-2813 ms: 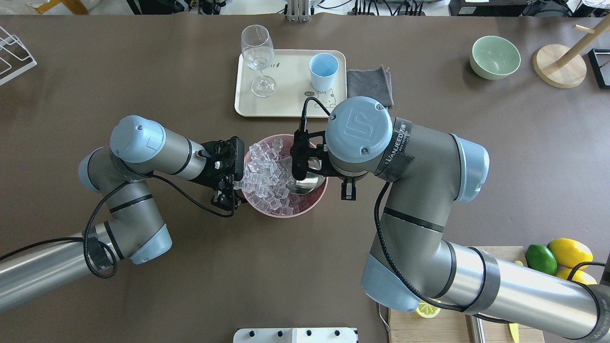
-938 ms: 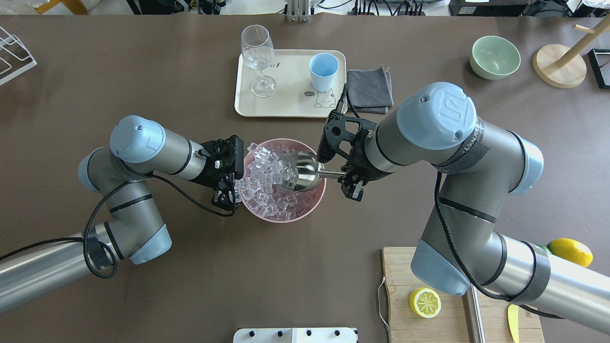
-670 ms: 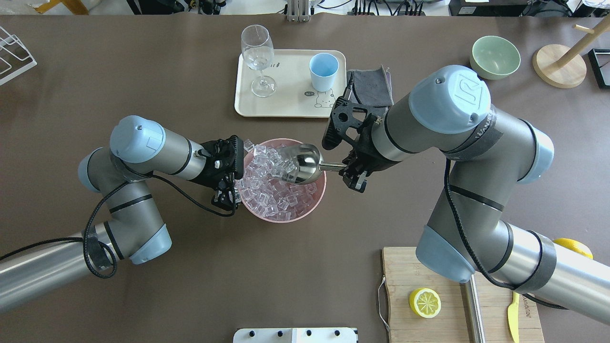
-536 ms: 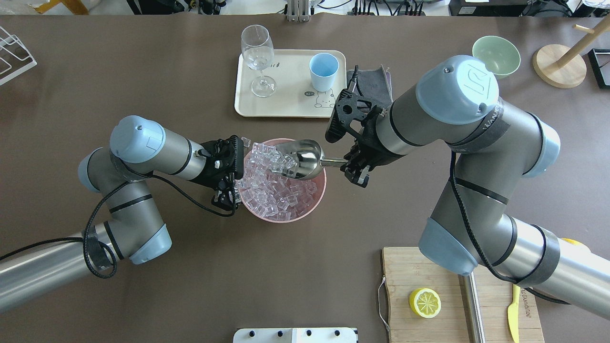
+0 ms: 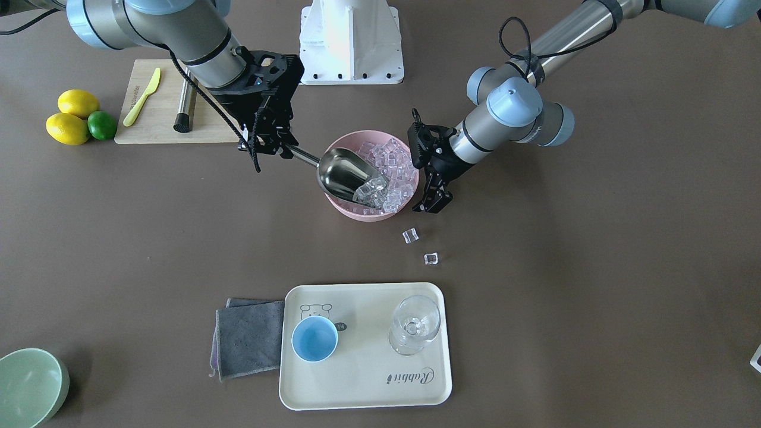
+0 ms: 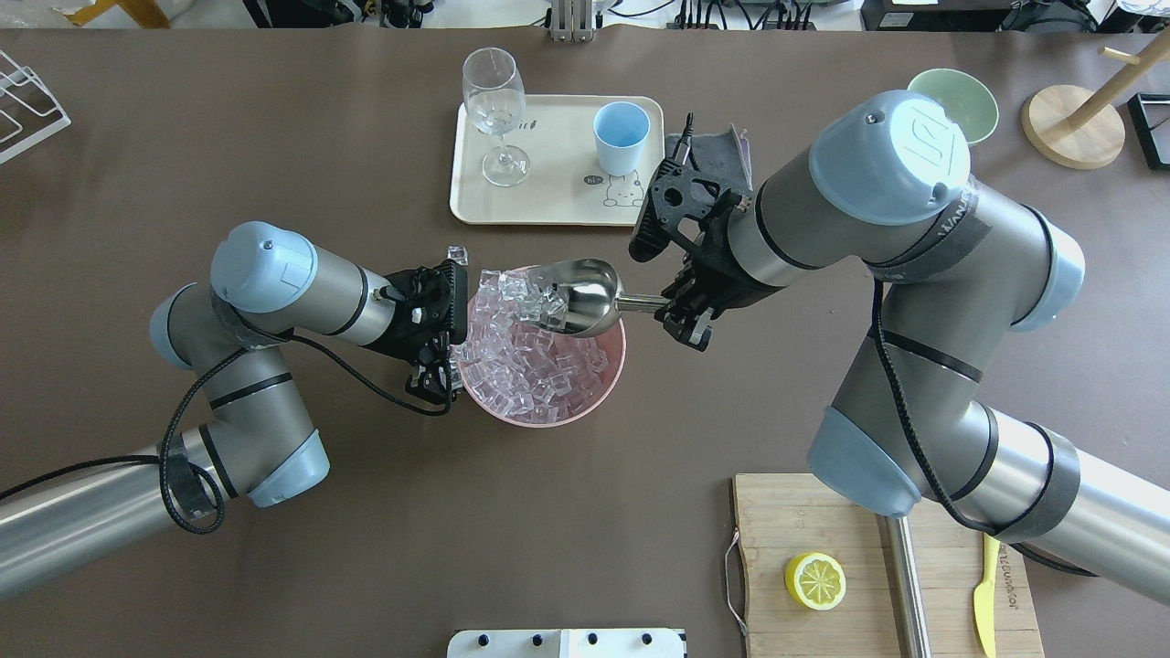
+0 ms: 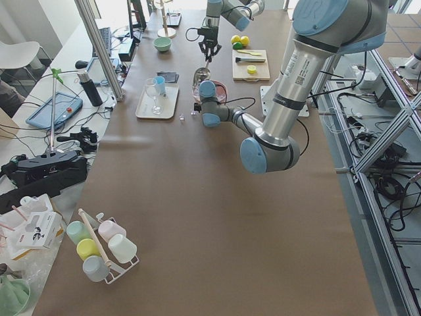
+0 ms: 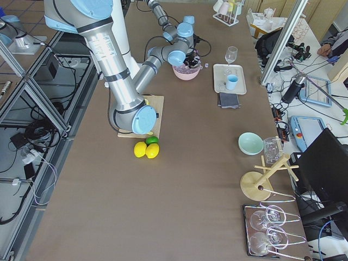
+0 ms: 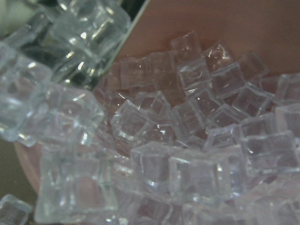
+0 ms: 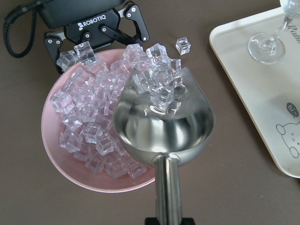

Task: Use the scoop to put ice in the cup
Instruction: 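Lift the scoop full of ice out of the bowl with the right gripper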

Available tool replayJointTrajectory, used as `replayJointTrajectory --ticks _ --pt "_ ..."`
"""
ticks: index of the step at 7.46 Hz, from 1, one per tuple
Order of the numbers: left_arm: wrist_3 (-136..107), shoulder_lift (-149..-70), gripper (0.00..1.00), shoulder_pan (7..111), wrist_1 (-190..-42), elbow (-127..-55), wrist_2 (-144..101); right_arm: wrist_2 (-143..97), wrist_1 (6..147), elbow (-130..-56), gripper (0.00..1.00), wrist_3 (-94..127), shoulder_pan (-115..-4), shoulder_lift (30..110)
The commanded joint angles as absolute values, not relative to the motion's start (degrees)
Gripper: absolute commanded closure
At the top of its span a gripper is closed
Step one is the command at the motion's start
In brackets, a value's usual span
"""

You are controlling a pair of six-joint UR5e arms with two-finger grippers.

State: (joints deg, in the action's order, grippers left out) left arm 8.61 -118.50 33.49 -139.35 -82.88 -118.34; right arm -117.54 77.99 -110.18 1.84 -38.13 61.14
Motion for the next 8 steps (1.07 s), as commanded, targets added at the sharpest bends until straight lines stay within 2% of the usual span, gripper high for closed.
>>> replayJointTrajectory --ticks 1,8 --pt "8.6 -118.4 0.01 33.6 -139.5 -82.9 -118.4 -117.3 69.8 -106.6 1.00 5.3 -37.6 62.4" --pt "8.6 -118.3 0.01 33.7 -139.5 -82.9 -118.4 -117.7 51.3 -105.6 1.00 9.0 -36.7 68.4"
